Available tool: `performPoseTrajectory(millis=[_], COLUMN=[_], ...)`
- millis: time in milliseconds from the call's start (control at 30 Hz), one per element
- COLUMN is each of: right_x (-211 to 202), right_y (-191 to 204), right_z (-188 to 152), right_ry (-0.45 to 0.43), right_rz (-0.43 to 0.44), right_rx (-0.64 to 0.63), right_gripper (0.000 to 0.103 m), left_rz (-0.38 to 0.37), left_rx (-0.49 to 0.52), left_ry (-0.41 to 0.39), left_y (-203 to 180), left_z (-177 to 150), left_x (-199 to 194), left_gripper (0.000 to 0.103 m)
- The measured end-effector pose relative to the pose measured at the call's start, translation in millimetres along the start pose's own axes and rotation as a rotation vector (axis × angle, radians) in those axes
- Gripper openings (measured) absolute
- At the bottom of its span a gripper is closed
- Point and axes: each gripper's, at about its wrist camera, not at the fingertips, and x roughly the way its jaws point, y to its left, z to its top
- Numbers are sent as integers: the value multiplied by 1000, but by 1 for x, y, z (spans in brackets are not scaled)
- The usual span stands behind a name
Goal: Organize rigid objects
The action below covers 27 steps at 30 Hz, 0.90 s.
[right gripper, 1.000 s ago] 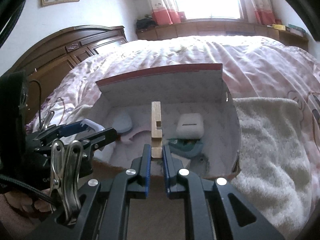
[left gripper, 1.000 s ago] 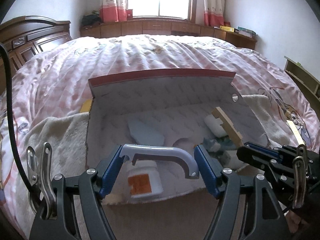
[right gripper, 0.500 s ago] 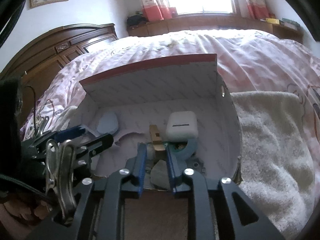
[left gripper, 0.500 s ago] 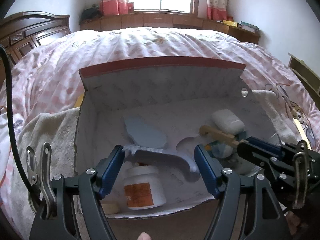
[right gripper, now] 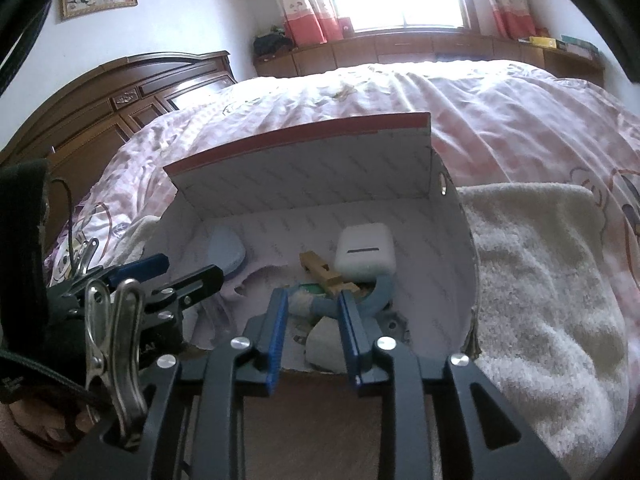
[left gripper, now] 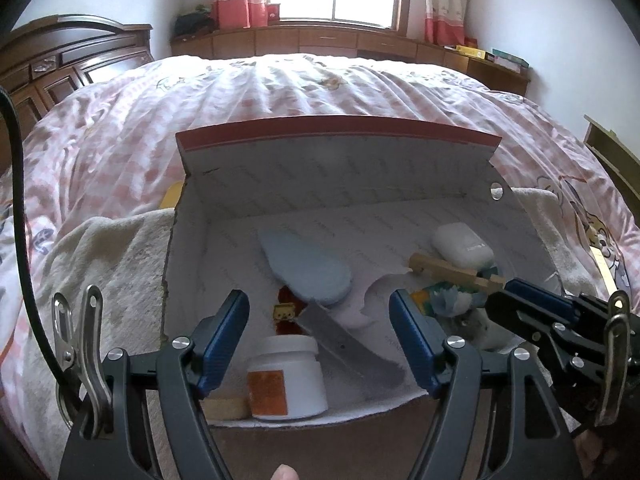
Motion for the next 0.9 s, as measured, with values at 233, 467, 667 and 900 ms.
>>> performPoseTrajectory(millis=[233,467,667,900], right_x=[-10,-25,-37,-46], right_y=[5,15,20,23], right_z=[-5,-16,-27,-45], right_ry=[-3,-11,-19,0], right_rz=[-3,-11,-18,-28], right_rx=[-4,-16,-4,9], right_gripper=[29,38,45,50], left_rz=[8,20,19,18], left_rx=[-10,-2,-11,-18], left_ry=[-3,-1,13,19], left_y=[1,-1,-2,-5], left_z=[-5,-16,-30,-44], left_x=[-15,-33,-46,-58], left_gripper=[74,74,74,74])
